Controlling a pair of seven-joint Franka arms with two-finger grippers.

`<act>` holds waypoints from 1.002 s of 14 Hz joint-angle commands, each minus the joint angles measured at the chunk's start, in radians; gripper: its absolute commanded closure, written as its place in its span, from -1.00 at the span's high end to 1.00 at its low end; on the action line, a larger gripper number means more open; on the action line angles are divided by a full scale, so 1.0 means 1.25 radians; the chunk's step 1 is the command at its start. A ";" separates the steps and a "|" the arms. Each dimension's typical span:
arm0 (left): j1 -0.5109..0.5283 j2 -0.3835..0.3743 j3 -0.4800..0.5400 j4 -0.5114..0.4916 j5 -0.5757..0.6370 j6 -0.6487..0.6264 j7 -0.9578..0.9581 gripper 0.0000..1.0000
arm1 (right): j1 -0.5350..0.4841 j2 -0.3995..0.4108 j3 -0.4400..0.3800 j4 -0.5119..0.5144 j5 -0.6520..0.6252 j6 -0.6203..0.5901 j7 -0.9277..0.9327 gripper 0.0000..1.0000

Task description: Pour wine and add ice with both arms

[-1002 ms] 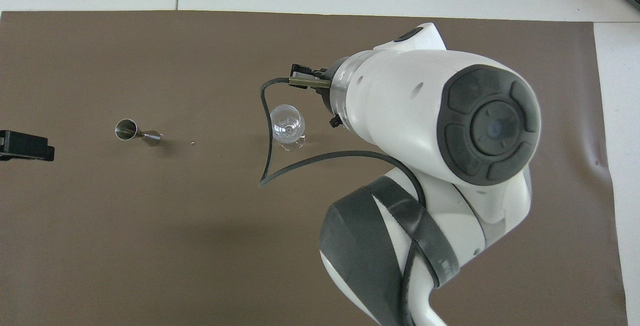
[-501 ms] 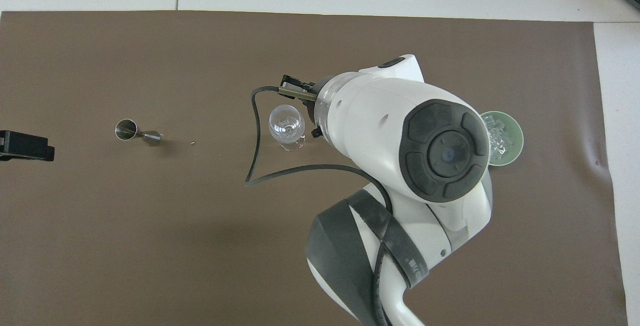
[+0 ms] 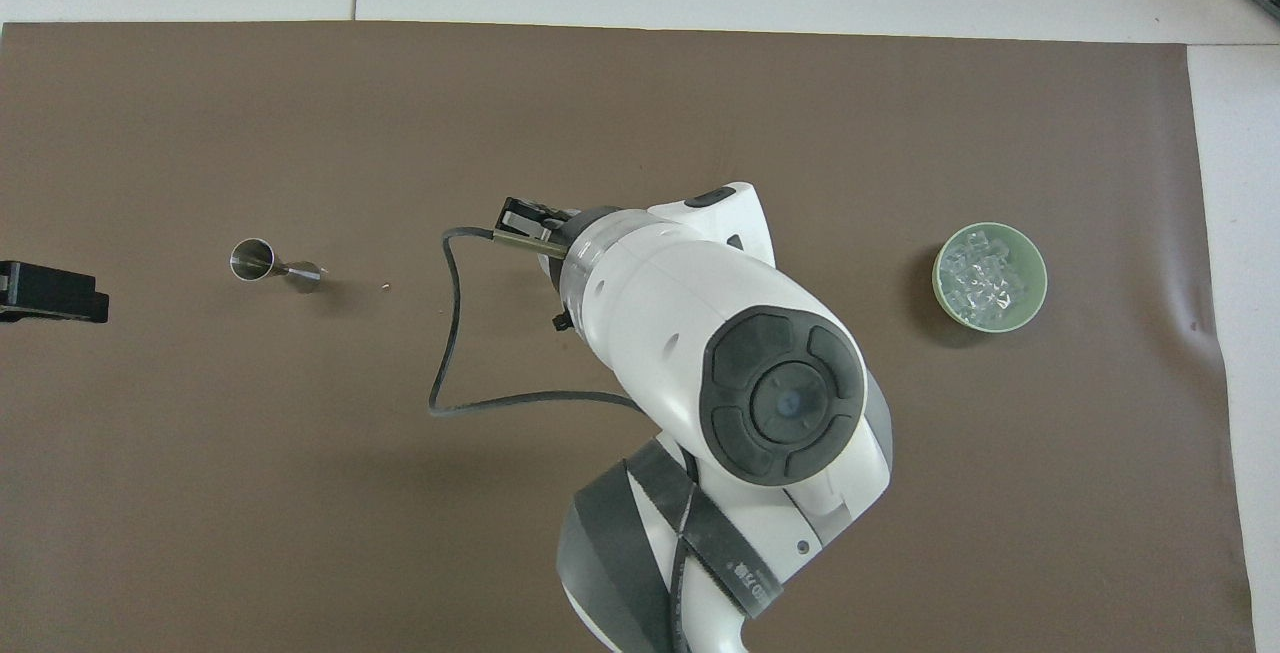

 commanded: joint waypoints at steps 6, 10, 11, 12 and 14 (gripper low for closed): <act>0.002 -0.016 0.003 -0.020 -0.007 0.009 0.002 1.00 | -0.005 -0.033 0.000 -0.096 0.009 0.066 0.011 -1.00; 0.001 -0.016 0.003 -0.020 -0.007 0.009 0.002 1.00 | -0.014 -0.022 0.000 -0.111 0.003 0.112 0.009 -1.00; 0.001 -0.016 0.003 -0.020 -0.007 0.009 0.002 1.00 | -0.016 -0.016 0.000 -0.111 0.002 0.123 0.003 -1.00; 0.002 -0.016 0.003 -0.020 -0.007 0.009 0.002 1.00 | -0.016 -0.009 0.000 -0.110 0.002 0.137 0.001 -1.00; 0.002 -0.017 0.003 -0.020 -0.007 0.009 0.002 1.00 | -0.021 -0.005 0.000 -0.110 0.002 0.145 0.000 -1.00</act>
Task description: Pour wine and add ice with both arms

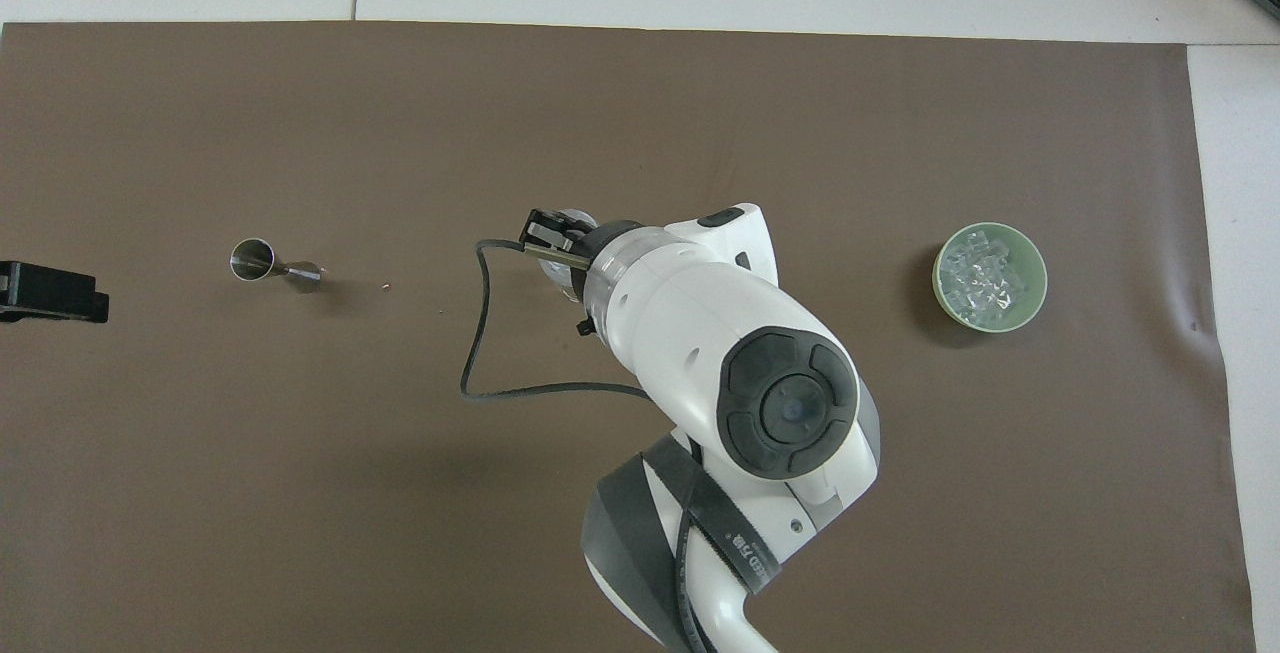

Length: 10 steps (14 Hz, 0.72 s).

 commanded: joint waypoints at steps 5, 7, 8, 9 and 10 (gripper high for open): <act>0.001 -0.016 0.003 -0.020 -0.007 0.009 0.002 1.00 | -0.022 0.050 0.006 -0.013 -0.001 0.102 -0.001 -1.00; 0.001 -0.016 0.003 -0.020 -0.007 0.009 0.002 1.00 | -0.021 0.050 0.007 -0.019 -0.001 0.114 0.002 -1.00; 0.001 -0.016 0.003 -0.020 -0.007 0.009 0.002 1.00 | -0.021 0.049 0.006 -0.022 -0.001 0.114 0.002 -1.00; 0.002 -0.016 0.003 -0.020 -0.007 0.009 0.002 1.00 | -0.018 0.046 0.006 -0.029 -0.001 0.114 0.002 -1.00; 0.002 -0.016 0.003 -0.020 -0.007 0.009 0.002 1.00 | -0.018 0.043 0.007 -0.041 -0.001 0.113 0.004 -1.00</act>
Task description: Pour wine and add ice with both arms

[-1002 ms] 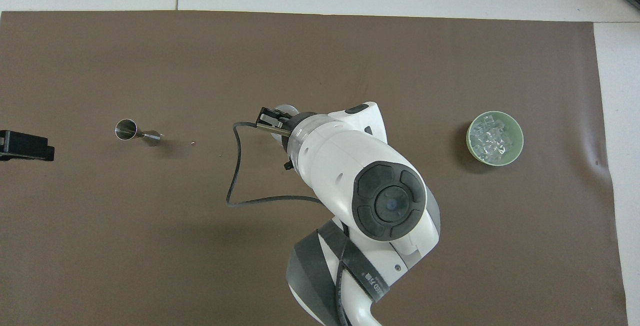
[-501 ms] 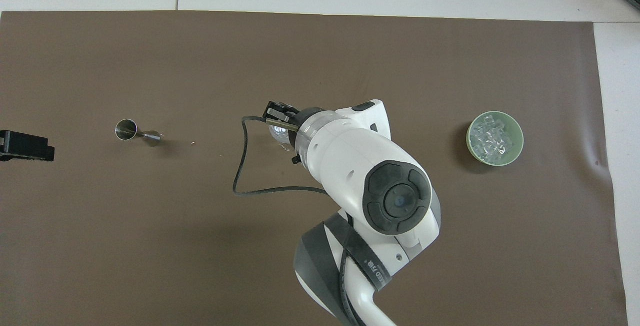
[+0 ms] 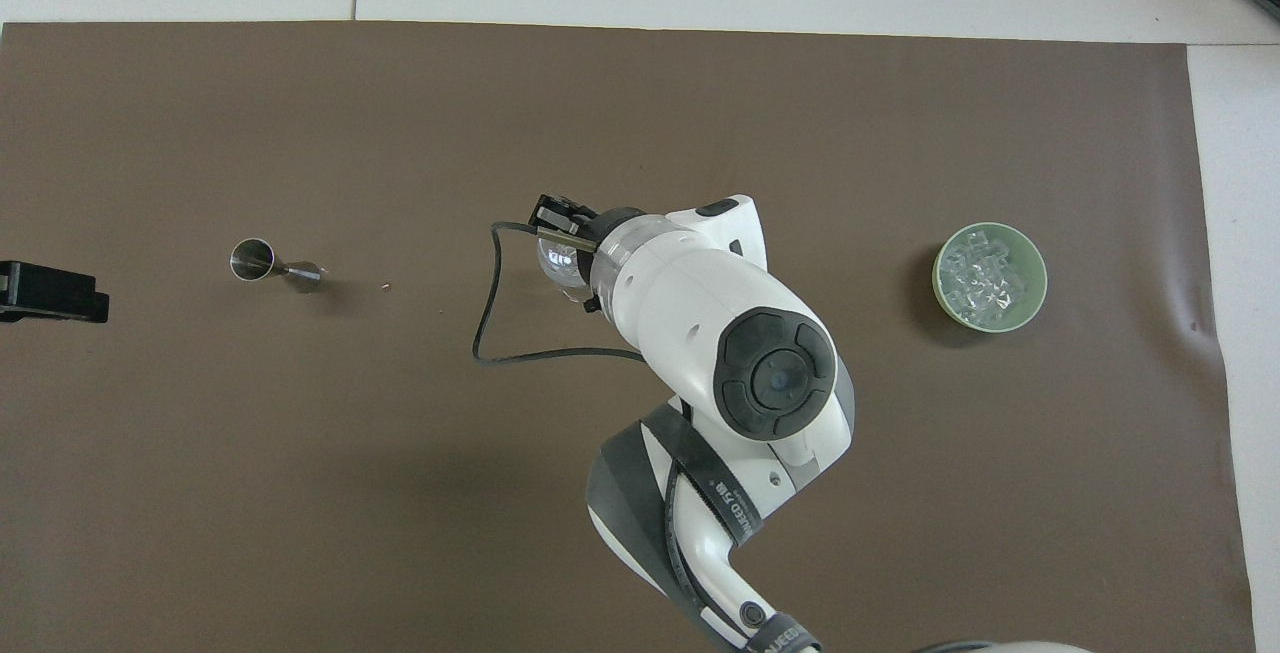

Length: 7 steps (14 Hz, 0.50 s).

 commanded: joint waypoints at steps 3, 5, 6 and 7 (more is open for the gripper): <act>0.002 -0.017 0.003 -0.020 -0.007 0.009 0.002 1.00 | -0.004 -0.025 0.006 -0.053 0.000 0.016 0.005 -1.00; 0.002 -0.016 0.003 -0.020 -0.007 0.009 0.002 1.00 | -0.003 -0.032 0.006 -0.066 0.000 0.011 0.006 -1.00; 0.001 -0.016 0.003 -0.020 -0.007 0.009 0.002 1.00 | 0.001 -0.036 0.007 -0.071 0.000 0.011 0.007 -1.00; 0.001 -0.016 0.003 -0.020 -0.007 0.009 0.002 1.00 | 0.002 -0.036 0.006 -0.071 0.000 0.010 0.007 -0.97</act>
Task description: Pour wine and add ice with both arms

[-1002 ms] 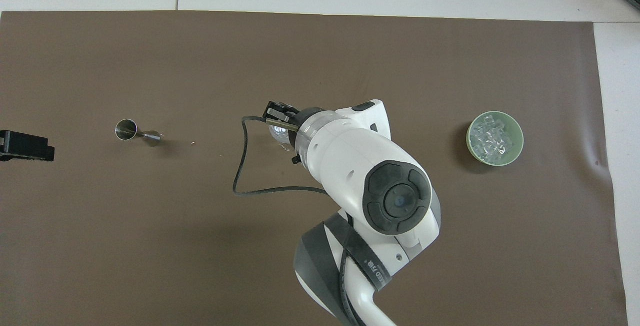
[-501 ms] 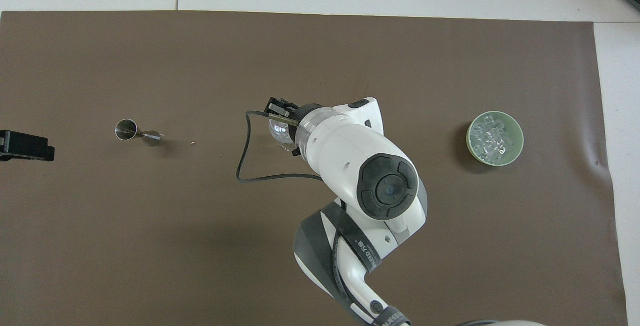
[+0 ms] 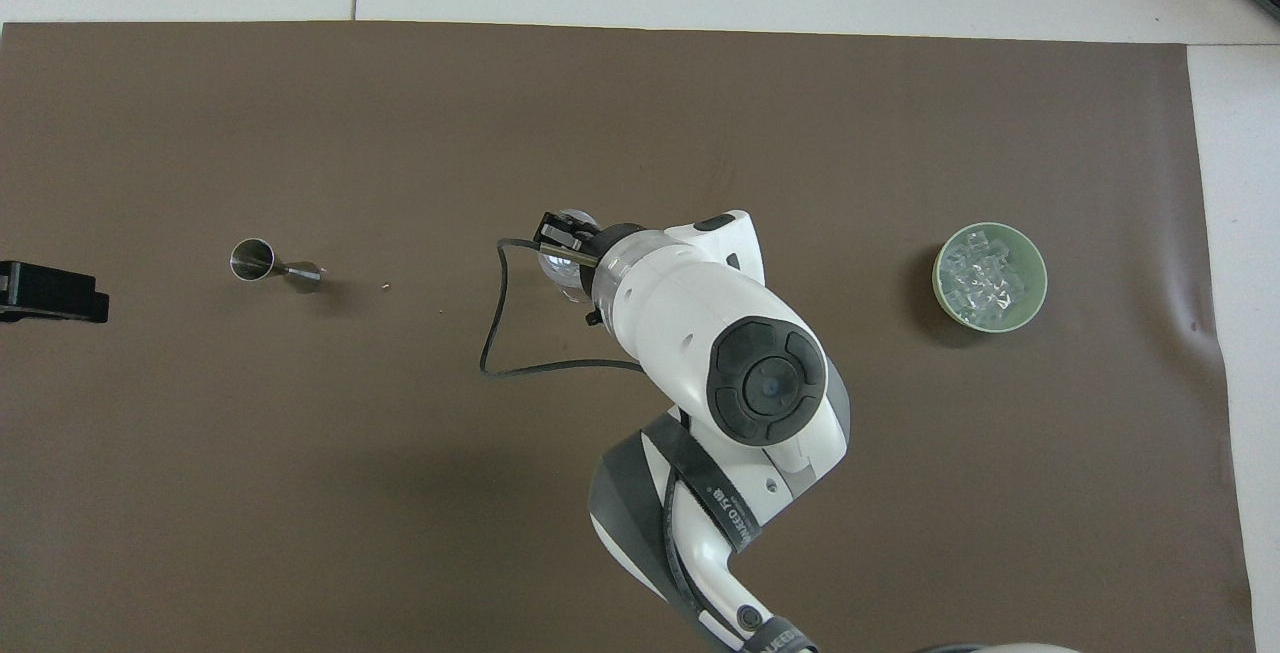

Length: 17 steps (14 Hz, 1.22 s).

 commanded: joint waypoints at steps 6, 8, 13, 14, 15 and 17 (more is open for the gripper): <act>0.001 -0.017 0.003 -0.020 -0.007 0.009 0.002 1.00 | 0.000 -0.029 0.004 -0.035 -0.002 0.013 0.007 0.13; 0.002 -0.017 0.003 -0.020 -0.007 0.009 0.002 1.00 | 0.000 -0.028 0.003 -0.033 -0.002 0.014 0.007 0.17; 0.001 -0.016 0.003 -0.020 -0.007 0.009 0.002 1.00 | -0.011 -0.054 -0.002 -0.027 -0.020 0.007 0.000 0.52; 0.001 -0.017 0.003 -0.020 -0.007 0.009 0.002 1.00 | -0.017 -0.071 -0.003 -0.027 -0.024 -0.010 -0.006 0.63; 0.002 -0.016 0.003 -0.020 -0.007 0.009 0.002 1.00 | -0.032 -0.088 -0.003 -0.027 -0.036 -0.043 -0.018 0.66; 0.002 -0.016 0.003 -0.020 -0.007 0.009 0.002 1.00 | -0.057 -0.141 -0.001 -0.032 -0.045 -0.125 -0.068 0.73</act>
